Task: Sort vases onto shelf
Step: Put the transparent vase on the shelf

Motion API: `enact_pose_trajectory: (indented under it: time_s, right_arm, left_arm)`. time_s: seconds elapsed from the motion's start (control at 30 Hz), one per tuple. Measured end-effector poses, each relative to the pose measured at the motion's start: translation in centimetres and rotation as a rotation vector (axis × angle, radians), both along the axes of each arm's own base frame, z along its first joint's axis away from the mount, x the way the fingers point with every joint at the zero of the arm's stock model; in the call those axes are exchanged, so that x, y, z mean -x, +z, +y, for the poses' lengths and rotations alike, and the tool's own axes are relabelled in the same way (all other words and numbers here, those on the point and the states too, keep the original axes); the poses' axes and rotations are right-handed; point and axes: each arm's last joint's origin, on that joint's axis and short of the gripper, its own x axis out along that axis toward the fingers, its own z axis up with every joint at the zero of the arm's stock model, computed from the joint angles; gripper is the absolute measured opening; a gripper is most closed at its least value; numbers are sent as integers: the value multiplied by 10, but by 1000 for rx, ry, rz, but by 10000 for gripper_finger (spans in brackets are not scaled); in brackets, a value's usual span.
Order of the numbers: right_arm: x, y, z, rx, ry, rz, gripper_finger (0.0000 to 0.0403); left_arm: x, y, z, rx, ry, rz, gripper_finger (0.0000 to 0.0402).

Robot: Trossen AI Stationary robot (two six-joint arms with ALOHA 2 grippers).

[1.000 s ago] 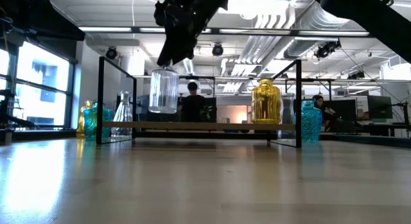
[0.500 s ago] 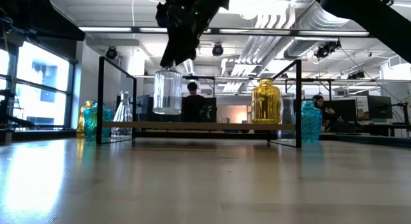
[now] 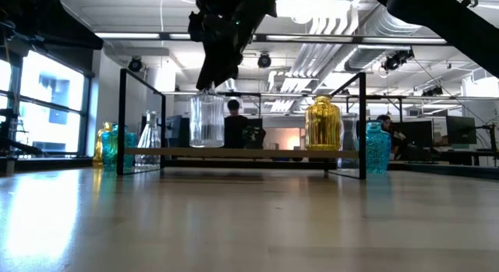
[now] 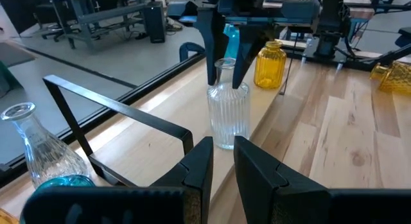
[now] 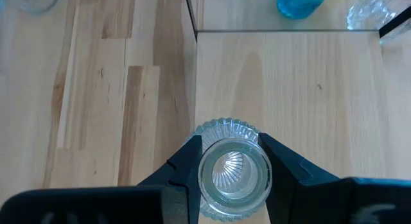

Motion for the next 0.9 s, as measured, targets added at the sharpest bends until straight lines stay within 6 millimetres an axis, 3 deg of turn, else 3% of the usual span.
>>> enact_pose_trajectory:
  time_s: [0.73, 0.9]
  right_arm:
    - [-2, 1, 0, 15, 6, -24, 161]
    - [1, 15, 0, 62, 9, -65, 174]
  left_arm:
    - [0, 0, 0, -1, 0, 1, 56]
    - [0, 0, 0, -1, 0, 0, 56]
